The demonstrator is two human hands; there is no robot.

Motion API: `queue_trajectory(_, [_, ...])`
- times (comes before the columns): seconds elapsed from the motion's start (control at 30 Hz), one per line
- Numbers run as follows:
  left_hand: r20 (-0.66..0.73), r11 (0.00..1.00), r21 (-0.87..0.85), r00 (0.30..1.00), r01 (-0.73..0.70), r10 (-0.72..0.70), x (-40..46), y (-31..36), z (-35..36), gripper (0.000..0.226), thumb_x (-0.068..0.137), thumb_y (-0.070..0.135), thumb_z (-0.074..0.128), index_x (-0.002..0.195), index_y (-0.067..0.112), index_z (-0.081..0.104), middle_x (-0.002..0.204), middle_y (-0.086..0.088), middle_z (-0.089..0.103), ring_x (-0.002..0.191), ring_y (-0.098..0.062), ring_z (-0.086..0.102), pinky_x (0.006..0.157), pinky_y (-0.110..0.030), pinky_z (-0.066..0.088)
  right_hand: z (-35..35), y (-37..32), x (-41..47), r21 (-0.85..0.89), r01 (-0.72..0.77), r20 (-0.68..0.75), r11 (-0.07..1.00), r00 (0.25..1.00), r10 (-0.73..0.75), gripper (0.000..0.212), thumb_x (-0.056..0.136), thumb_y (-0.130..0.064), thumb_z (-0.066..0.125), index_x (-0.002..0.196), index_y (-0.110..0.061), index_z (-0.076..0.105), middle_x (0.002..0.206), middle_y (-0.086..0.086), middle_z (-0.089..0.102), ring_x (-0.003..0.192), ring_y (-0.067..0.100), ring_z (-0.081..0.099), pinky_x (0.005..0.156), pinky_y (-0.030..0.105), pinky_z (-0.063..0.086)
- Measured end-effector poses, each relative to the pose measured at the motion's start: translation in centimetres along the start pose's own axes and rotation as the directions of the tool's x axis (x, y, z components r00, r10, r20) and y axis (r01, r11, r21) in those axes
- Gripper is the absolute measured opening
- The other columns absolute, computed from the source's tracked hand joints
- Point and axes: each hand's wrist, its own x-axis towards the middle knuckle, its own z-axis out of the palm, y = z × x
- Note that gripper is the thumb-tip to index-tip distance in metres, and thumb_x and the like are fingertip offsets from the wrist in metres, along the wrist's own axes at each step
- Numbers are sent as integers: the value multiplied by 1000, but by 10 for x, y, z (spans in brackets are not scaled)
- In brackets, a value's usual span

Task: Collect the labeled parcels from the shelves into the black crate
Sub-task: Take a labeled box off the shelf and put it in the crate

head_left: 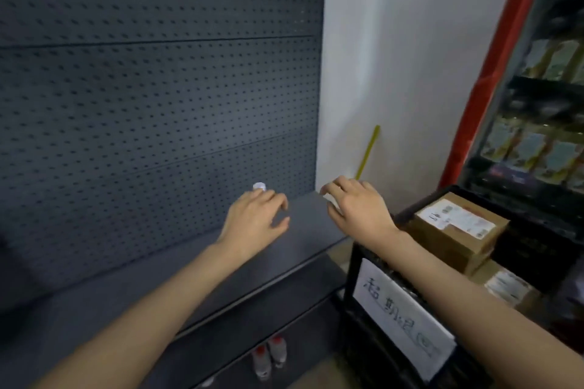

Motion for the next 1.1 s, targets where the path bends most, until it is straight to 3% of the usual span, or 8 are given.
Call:
queue_trajectory(0.1, [-19, 988, 122, 996, 89, -88, -49, -42, -42, 16, 72, 36, 59, 76, 20, 57, 71, 5, 59, 70, -19, 56, 64, -28, 44, -1, -71, 29, 50, 125, -59, 991, 991, -122, 20, 79, -24, 50, 92, -15, 63, 84, 4, 60, 73, 27, 60, 64, 32, 44])
queue_trajectory(0.17, [-5, 968, 191, 987, 161, -163, -89, -71, -69, 18, 69, 32, 70, 77, 20, 58, 71, 5, 60, 71, -19, 57, 63, -29, 45, -1, -127, 45, 89, 199, -102, 976, 976, -190, 25, 80, -27, 43, 91, -17, 64, 81, 1, 59, 71, 25, 59, 64, 32, 40])
queue_trajectory(0.3, [-9, 905, 265, 940, 332, -342, -187, -128, -136, 21, 68, 29, 74, 78, 19, 58, 72, 4, 61, 70, -20, 58, 63, -28, 44, 7, -256, 67, 232, 348, -171, 908, 934, -314, 15, 80, -20, 58, 93, -17, 65, 82, 1, 60, 73, 25, 60, 64, 33, 46])
queue_trajectory(0.47, [-76, 801, 419, 896, 427, -438, -310, -183, -241, 21, 67, 29, 73, 78, 20, 57, 72, 4, 58, 71, -20, 57, 62, -29, 45, -5, -434, 81, 360, 521, -201, 774, 853, -481, 14, 84, -21, 61, 98, -20, 63, 91, 0, 60, 82, 23, 61, 71, 36, 46])
queue_trajectory(0.7, [-176, 564, 498, 714, 658, -677, -459, -241, -359, 21, 70, 28, 72, 82, 18, 57, 74, 1, 60, 73, -24, 58, 63, -32, 46, -43, -630, 88, 493, 665, -309, 561, 737, -601, 19, 87, -24, 60, 105, -21, 63, 100, -2, 62, 90, 22, 61, 75, 35, 45])
queue_trajectory(0.87, [-270, 386, 538, 587, 750, -764, -540, -261, -427, 22, 77, 39, 52, 86, 20, 57, 79, 2, 59, 78, -22, 57, 64, -32, 46, -60, -731, 97, 534, 727, -328, 432, 649, -686, 24, 92, -27, 52, 114, -21, 60, 109, -2, 60, 100, 20, 57, 81, 35, 41])
queue_trajectory(0.97, [-329, 310, 506, 512, 805, -793, -574, -275, -457, 17, 78, 33, 63, 88, 20, 57, 81, 2, 57, 79, -21, 55, 62, -32, 45, -68, -786, 107, 559, 746, -354, 362, 610, -709, 26, 93, -28, 50, 117, -21, 58, 113, -1, 59, 104, 19, 55, 85, 34, 39])
queue_trajectory(1.1, [-378, 254, 515, 484, 818, -789, -607, -308, -488, 20, 75, 29, 69, 89, 19, 58, 79, 3, 56, 75, -20, 56, 58, -28, 41, -68, -858, 129, 568, 760, -377, 317, 582, -720, 28, 93, -30, 49, 119, -23, 58, 115, -3, 59, 105, 18, 55, 86, 35, 41])
